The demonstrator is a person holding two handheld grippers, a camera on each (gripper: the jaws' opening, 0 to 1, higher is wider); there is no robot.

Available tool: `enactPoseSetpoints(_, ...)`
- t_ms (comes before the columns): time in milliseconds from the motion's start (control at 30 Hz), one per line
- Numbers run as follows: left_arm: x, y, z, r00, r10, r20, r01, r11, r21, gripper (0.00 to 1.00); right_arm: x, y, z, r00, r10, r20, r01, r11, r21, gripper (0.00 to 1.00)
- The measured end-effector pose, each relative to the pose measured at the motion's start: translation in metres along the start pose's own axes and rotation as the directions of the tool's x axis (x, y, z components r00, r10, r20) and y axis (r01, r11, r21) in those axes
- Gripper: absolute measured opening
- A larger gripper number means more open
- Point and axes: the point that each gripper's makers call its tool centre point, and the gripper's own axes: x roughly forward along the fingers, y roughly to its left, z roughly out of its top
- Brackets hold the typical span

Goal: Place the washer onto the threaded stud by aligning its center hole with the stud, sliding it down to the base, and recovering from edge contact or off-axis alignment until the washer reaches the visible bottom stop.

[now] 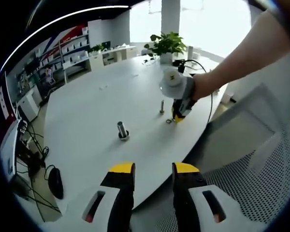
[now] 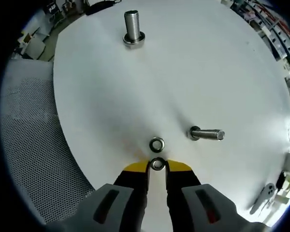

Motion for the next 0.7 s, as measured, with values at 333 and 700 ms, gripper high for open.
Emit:
enactPoseSetpoints(333, 0.0005, -0.0026, 0.0026, 1.0, -0.017, 0.012, 0.017, 1.0, 0.002, 0.28, -0.0004, 0.0039, -0.0001, 0.999, 0.002, 0.052, -0.002, 1.0, 0.005, 0.15)
enactPoseSetpoints(700, -0.0006, -0.0021, 0.0033, 1.0, -0.015, 0.02, 0.015, 1.0, -0.003, 0.29, -0.006, -0.0008, -0.0033, 0.997, 0.002, 0.073, -0.005, 0.999, 0.038, 0.14)
